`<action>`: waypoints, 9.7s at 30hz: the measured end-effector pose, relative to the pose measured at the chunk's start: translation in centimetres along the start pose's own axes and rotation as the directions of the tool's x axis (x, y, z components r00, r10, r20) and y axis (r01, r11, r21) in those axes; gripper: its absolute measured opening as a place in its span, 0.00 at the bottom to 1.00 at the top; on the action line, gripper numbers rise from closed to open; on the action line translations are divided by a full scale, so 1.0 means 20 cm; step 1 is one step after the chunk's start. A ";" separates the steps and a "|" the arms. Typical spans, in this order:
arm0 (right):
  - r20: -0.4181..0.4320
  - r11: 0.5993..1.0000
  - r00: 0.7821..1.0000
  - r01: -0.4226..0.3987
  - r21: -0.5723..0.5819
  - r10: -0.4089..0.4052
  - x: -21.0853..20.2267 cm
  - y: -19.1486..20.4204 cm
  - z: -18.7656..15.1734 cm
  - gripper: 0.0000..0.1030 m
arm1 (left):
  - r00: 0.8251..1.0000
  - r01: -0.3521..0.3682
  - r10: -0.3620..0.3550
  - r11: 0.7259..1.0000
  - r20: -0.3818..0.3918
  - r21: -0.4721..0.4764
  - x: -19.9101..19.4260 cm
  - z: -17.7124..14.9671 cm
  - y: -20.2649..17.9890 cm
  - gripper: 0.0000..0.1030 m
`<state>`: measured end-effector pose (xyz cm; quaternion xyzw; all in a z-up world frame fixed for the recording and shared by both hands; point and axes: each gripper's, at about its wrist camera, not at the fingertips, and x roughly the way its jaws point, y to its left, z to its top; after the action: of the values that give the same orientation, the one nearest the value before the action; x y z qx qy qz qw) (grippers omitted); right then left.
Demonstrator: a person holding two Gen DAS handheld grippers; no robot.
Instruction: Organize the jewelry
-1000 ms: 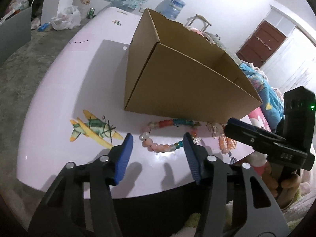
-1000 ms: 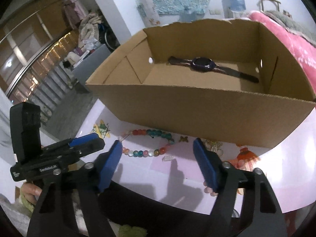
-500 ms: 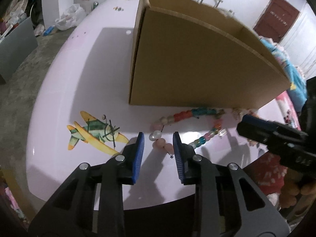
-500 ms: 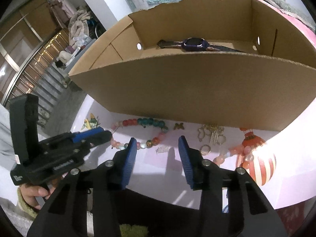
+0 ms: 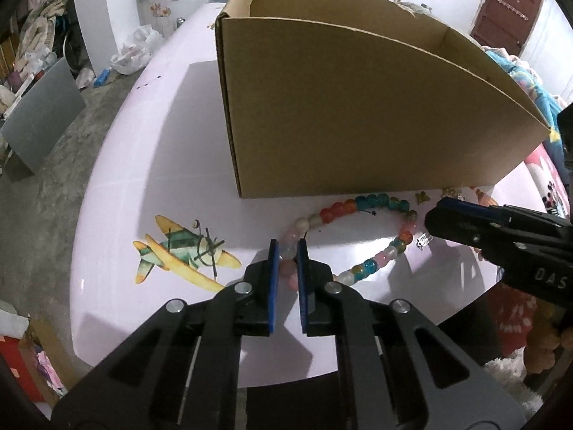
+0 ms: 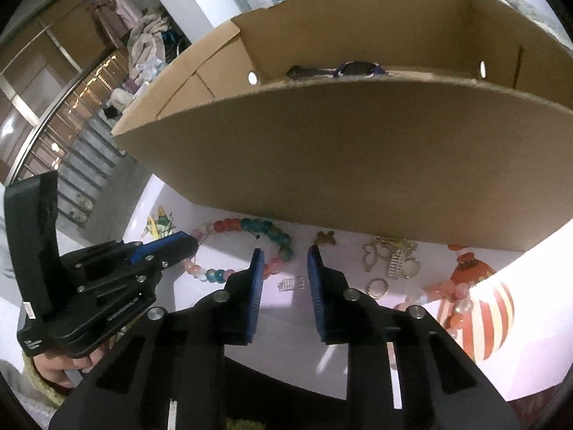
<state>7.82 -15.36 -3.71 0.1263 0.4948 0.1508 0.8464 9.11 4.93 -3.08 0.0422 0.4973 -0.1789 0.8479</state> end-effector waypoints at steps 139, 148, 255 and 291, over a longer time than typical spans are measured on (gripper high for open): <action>0.202 0.924 0.903 0.355 0.143 -0.379 -0.62 -0.37 -0.29 0.93 | 0.999 -0.038 0.040 0.991 -0.017 0.128 0.05 0.01 -0.08 0.92; 0.159 0.959 0.946 0.279 0.041 -0.282 -0.46 -0.30 -0.30 0.66 | 0.999 -0.038 0.037 0.991 0.017 0.126 0.06 -0.02 -0.07 0.93; -0.003 0.966 0.976 0.216 -0.140 -0.219 0.03 -0.05 0.00 0.12 | 0.984 0.176 -0.173 0.890 -0.046 0.421 0.07 0.06 -0.41 0.04; -0.034 0.950 0.959 0.271 -0.155 -0.280 0.09 -0.01 0.12 0.10 | 0.979 0.200 -0.198 0.889 -0.048 0.411 0.07 0.09 -0.39 0.04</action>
<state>10.74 -14.98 -4.11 -0.0119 0.5185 0.0711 0.8520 8.47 -3.09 -2.60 0.1703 0.4518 -0.3658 0.7957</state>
